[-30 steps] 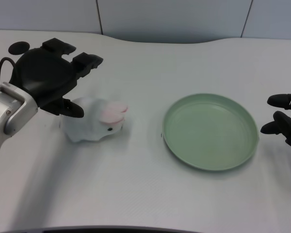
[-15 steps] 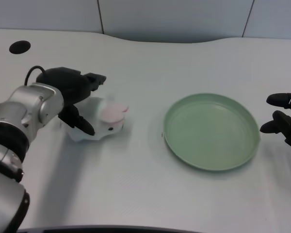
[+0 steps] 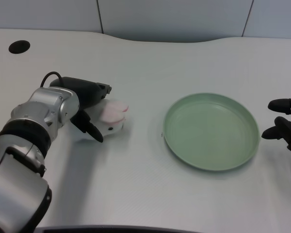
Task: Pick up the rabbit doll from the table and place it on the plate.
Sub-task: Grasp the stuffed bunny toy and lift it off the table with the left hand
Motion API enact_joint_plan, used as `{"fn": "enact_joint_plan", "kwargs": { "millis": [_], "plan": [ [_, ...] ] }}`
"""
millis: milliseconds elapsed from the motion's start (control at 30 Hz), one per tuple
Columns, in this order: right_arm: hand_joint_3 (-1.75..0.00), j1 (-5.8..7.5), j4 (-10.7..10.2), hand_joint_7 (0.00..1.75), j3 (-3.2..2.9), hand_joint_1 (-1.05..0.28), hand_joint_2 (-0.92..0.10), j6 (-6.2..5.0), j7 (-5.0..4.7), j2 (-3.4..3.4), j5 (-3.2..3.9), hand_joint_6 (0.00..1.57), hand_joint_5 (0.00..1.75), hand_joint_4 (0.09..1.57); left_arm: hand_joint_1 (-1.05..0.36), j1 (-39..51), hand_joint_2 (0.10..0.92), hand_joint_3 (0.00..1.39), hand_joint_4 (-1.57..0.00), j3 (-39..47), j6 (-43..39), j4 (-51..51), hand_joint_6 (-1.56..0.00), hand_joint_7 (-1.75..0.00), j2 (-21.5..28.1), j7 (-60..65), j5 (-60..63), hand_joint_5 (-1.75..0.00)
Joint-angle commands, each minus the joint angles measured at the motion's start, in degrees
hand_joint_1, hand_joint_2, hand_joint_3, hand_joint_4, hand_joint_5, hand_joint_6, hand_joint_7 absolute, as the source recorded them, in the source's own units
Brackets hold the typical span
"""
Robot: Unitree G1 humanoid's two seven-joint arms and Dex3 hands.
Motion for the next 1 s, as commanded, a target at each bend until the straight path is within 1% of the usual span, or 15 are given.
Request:
{"fn": "enact_joint_plan", "kwargs": {
  "millis": [33,133,267,400,467,567,667,700,733,767,800,867,900,933,1000],
  "plan": [
    [-0.46,2.59,-3.19,1.13,-0.35,-0.26,-0.92,1.26,-0.01,0.09,1.46,0.28,1.52,0.21,-0.97,1.03,0.833,0.0,-0.1,-2.31,1.96,1.15,-0.09,-0.03,0.15,2.79,1.52,-0.05],
    [-0.47,3.75,-4.71,1.14,-0.34,-0.25,-0.92,1.73,0.12,0.05,2.01,0.28,1.52,0.19,-0.92,1.67,0.796,0.0,-0.15,-3.93,2.2,1.42,-0.13,-0.03,0.22,5.2,2.27,-0.06],
    [-0.47,4.8,-5.61,1.14,-0.37,-0.25,-0.92,1.18,0.69,0.01,2.49,0.27,1.54,0.18,-0.88,2.24,0.754,0.0,-0.23,-6.72,2.02,1.78,-0.21,-0.04,0.47,9.59,4.21,-0.08],
    [-0.46,5.87,-7.35,1.15,-0.33,-0.24,-0.92,2.14,-0.09,-0.09,2.56,0.28,1.54,0.19,-0.81,2.41,0.713,0.0,-0.31,-8.78,1.78,2.0,-0.3,-0.04,0.61,13.06,5.79,-0.09],
    [-0.46,5.95,-7.53,1.15,-0.28,-0.24,-0.92,2.26,-0.18,-0.11,2.62,0.28,1.54,0.19,-0.81,2.39,0.711,0.0,-0.32,-8.97,1.76,2.1,-0.31,-0.03,0.6,13.27,5.72,-0.09],
    [-0.45,7.64,-9.48,1.14,-0.51,-0.25,-0.92,2.96,-0.35,-0.35,2.91,0.28,1.53,0.19,-0.75,2.67,0.767,0.02,-0.42,-10.75,1.74,2.22,-0.41,-0.05,0.25,16.46,7.24,-0.12],
    [-0.45,9.08,-11.62,1.13,-0.67,-0.25,-0.92,4.13,-0.82,-0.17,3.32,0.27,1.51,0.19,-0.67,3.31,0.779,0.01,-0.52,-10.22,0.8,2.33,-0.55,-0.09,0.19,18.62,6.45,-0.2],
    [-0.45,9.42,-11.81,1.13,-0.79,-0.25,-0.92,4.09,-0.48,-0.1,3.63,0.26,1.51,0.18,-0.66,3.57,0.78,0.01,-0.53,-10.0,0.52,2.36,-0.57,-0.09,0.14,19.44,6.23,-0.22],
    [-0.46,9.6,-11.87,1.13,-0.86,-0.24,-0.92,4.01,-0.21,-0.06,3.85,0.26,1.52,0.18,-0.58,3.71,0.797,0.01,-0.54,-9.9,0.38,2.39,-0.64,-0.21,0.1,19.94,6.14,-0.47],
    [-0.47,9.83,-12.07,1.13,-0.99,-0.24,-0.92,4.28,0.01,-0.06,4.24,0.26,1.52,0.18,-0.55,3.9,0.803,0.0,-0.46,-9.66,0.42,2.41,-0.62,-0.35,-0.08,20.57,5.91,-0.7],
    [-0.47,10.03,-12.28,1.13,-1.08,-0.25,-0.92,4.59,0.17,-0.14,4.6,0.26,1.52,0.17,-0.45,4.21,0.832,0.01,-0.42,-9.17,0.57,2.4,-0.51,-0.7,-0.35,21.54,5.45,-0.98],
    [-0.47,10.24,-12.6,1.13,-1.11,-0.26,-0.92,5.05,0.19,-0.3,5.01,0.25,1.53,0.15,-0.36,4.5,0.871,0.02,-0.42,-8.7,0.78,2.43,-0.44,-0.92,-0.65,22.6,4.86,-1.15],
    [-0.46,10.54,-13.16,1.13,-1.19,-0.26,-0.92,5.69,-0.02,-0.41,5.27,0.25,1.53,0.15,-0.35,4.59,0.878,0.02,-0.42,-8.29,0.75,2.46,-0.43,-0.96,-0.9,22.7,4.41,-1.18],
    [-0.46,10.77,-13.6,1.14,-1.24,-0.26,-0.92,6.17,-0.2,-0.5,5.47,0.25,1.54,0.14,-0.31,4.63,0.903,0.02,-0.43,-8.05,0.72,2.48,-0.43,-1.02,-1.06,22.69,4.11,-1.31],
    [-0.46,11.08,-14.23,1.14,-1.3,-0.26,-0.92,6.81,-0.46,-0.58,5.67,0.25,1.54,0.14,-0.28,4.68,0.916,0.02,-0.43,-7.69,0.71,2.5,-0.42,-1.06,-1.26,22.64,3.82,-1.39]
  ]
}}
